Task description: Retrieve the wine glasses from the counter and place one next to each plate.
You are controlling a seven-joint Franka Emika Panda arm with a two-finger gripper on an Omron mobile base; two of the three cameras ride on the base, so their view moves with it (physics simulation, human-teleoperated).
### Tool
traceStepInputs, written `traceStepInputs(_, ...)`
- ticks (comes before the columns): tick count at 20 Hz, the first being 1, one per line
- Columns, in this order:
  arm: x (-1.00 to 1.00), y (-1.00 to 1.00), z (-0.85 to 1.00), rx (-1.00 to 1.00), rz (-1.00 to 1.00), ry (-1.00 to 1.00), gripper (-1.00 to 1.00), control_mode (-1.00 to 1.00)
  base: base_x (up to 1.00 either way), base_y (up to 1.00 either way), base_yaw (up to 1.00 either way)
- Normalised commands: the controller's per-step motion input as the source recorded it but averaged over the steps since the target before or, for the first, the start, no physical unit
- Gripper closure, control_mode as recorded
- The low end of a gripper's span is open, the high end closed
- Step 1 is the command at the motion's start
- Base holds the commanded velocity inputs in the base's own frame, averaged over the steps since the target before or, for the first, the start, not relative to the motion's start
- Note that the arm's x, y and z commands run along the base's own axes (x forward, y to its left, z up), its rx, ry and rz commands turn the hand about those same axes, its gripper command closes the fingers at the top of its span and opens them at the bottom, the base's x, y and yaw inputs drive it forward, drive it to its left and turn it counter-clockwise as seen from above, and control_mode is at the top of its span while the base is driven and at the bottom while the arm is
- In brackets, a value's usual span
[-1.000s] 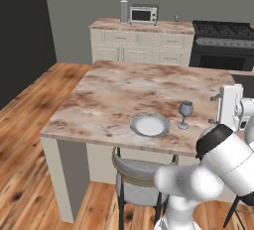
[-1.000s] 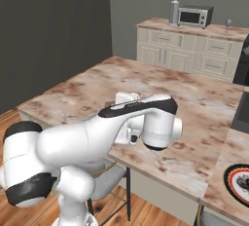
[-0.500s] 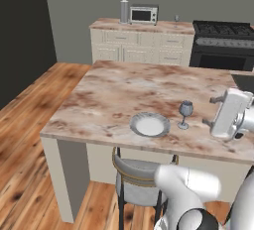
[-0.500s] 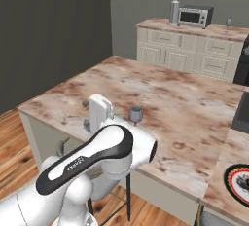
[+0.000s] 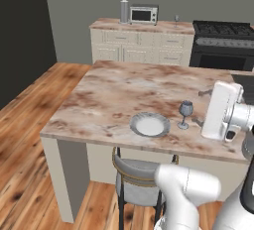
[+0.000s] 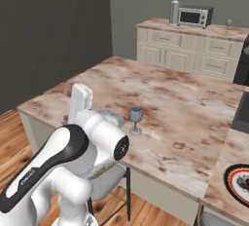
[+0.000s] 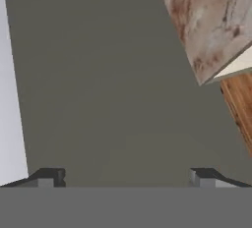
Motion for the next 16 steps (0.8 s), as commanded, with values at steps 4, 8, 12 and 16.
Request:
traceStepInputs(4,0.0,0.0,0.42,0.03,0.34,0.35,-1.0,-1.0,0.0,0.0,0.0)
traceStepInputs(8,-0.01,-0.15,0.08,0.07,0.16,0.26,-1.0,-1.0,0.0,0.0,0.0)
traceStepInputs(12,-0.01,-0.05,-0.01,0.11,0.04,0.39,-1.0,-1.0,0.0,0.0,0.0)
traceStepInputs(16,0.0,0.0,0.0,0.0,0.0,0.0,-1.0,1.0,-0.59,0.37,0.01)
